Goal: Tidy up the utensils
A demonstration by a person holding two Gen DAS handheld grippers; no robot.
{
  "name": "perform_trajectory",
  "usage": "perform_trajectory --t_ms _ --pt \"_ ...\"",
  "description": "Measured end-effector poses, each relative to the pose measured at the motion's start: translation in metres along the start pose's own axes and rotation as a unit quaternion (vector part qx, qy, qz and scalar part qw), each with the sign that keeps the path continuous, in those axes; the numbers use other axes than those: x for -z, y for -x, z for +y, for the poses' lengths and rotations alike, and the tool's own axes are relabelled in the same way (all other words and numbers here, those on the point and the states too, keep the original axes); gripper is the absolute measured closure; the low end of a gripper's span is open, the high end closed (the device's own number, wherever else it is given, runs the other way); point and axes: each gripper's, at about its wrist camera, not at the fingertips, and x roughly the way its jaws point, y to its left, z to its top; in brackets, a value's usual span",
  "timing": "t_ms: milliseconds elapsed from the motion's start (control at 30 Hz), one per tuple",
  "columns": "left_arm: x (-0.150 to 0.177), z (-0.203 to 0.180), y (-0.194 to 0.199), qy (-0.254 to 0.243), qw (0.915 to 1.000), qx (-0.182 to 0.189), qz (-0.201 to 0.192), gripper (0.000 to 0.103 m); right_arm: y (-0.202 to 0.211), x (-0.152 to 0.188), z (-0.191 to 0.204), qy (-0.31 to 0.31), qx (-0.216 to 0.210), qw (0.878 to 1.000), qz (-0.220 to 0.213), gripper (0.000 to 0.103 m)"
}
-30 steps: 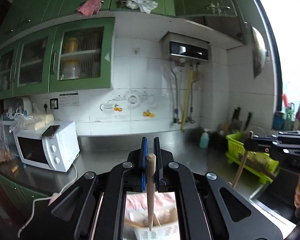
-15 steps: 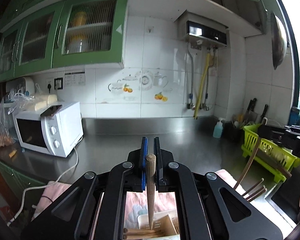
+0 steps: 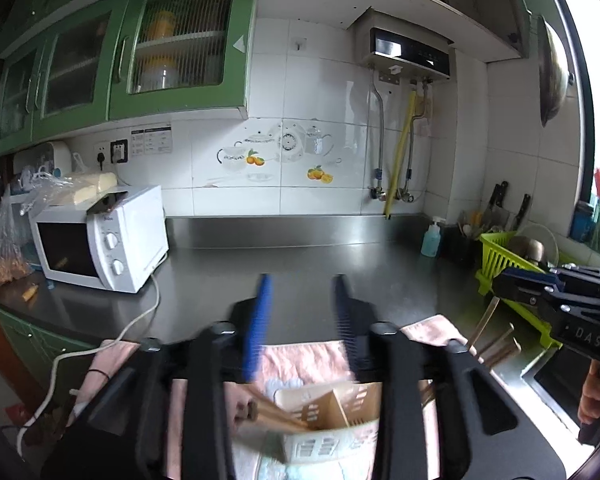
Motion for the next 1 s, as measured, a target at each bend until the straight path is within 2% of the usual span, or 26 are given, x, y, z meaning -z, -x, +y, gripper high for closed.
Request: perform_trajectory --t_ms 67,200,267,333,433,467,567,833,1000 --pt "0.006 0.0 0.015 -0.001 1.0 -0.002 -0.002 0.054 0.012 0.007 0.001 -0.005 -0.004 1.0 -0.002 0.077" --pt "0.018 0.001 0.045 0.005 1.0 -0.004 0.0 0.043 0.037 0.026 0.005 -0.007 -0.001 1.0 -0.002 0.064" --pt "0.024 0.0 0.06 0.007 1.0 -0.007 0.0 0.031 0.049 0.037 0.007 -0.008 0.002 1.0 -0.001 0.056" --pt "0.033 -0.004 0.079 0.005 1.0 -0.005 0.0 0.029 0.06 0.048 0.009 -0.012 0.004 1.0 0.0 0.05" --pt "0.046 -0.01 0.105 0.0 1.0 -0.005 -0.002 0.015 0.078 0.067 0.014 -0.018 0.0 1.0 0.002 0.044" --pt "0.05 -0.012 0.111 -0.002 1.0 -0.005 -0.003 0.012 0.084 0.073 0.016 -0.019 0.001 1.0 0.001 0.038" --pt "0.065 -0.019 0.135 -0.012 0.9999 -0.008 -0.004 0.005 0.101 0.095 0.023 -0.019 0.005 1.0 0.0 0.03" --pt "0.119 -0.031 0.178 -0.015 0.9995 -0.004 0.027 0.005 0.131 0.151 0.041 -0.03 0.0 1.0 0.009 0.017" --pt "0.152 -0.029 0.192 0.01 0.9984 -0.004 0.056 0.005 0.144 0.185 0.05 -0.032 0.008 0.999 0.021 0.013"
